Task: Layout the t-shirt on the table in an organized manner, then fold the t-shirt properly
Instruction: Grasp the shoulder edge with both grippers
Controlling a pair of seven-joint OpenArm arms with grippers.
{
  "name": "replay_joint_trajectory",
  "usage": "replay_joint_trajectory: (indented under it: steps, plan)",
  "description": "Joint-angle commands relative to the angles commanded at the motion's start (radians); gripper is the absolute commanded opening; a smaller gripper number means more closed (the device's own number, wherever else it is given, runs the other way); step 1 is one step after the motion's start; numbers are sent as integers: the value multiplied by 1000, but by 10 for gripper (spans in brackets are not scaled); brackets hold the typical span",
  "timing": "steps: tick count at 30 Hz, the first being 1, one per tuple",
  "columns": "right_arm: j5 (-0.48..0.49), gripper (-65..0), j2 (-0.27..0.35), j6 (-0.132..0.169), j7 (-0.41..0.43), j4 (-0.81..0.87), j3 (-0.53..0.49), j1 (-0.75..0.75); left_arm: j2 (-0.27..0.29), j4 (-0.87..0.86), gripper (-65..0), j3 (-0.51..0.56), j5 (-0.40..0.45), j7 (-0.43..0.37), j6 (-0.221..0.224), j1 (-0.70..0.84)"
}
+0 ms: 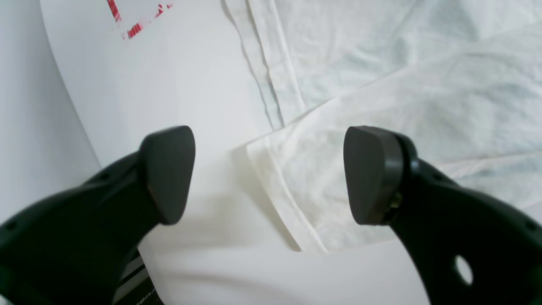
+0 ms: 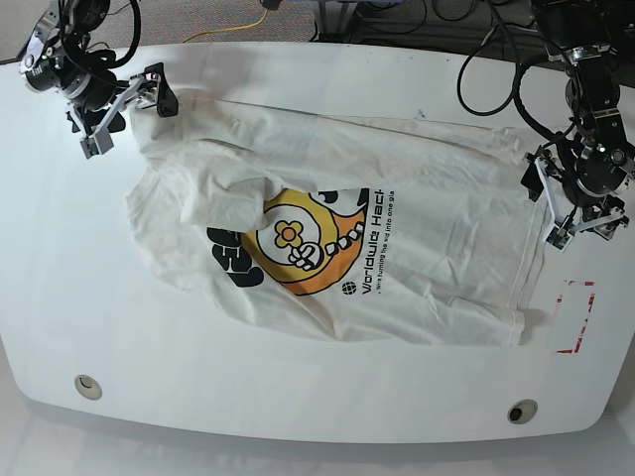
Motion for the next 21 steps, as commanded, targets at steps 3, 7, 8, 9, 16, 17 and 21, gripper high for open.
replay_joint_trajectory:
  steps: [3, 7, 8, 9, 16, 17, 21]
  plan:
    - [0, 0, 2, 0, 28, -46, -2, 3, 0, 0, -133, 0, 0, 0, 0, 0]
    - [-2, -94, 23, 0, 46, -107, -28, 18, 0, 3, -133, 0, 0, 0, 0, 12]
    - [-2, -130, 31, 0, 49, -110, -40, 17, 0, 3, -133, 0, -3, 0, 0, 23]
    - [-2, -152, 32, 0, 49, -112, -44, 17, 0, 5, -133, 0, -5, 0, 0, 31]
    - [-2, -358, 35, 0, 49, -112, -55, 17, 8, 23, -133, -6, -5, 3, 0, 75]
    - [-2, -392, 35, 0, 49, -112, -55, 17, 18, 25, -133, -6, -6, 2, 0, 91]
    - [-2, -495, 37, 0, 51, -114, -55, 17, 31, 26, -150, -8, -6, -2, 0, 126]
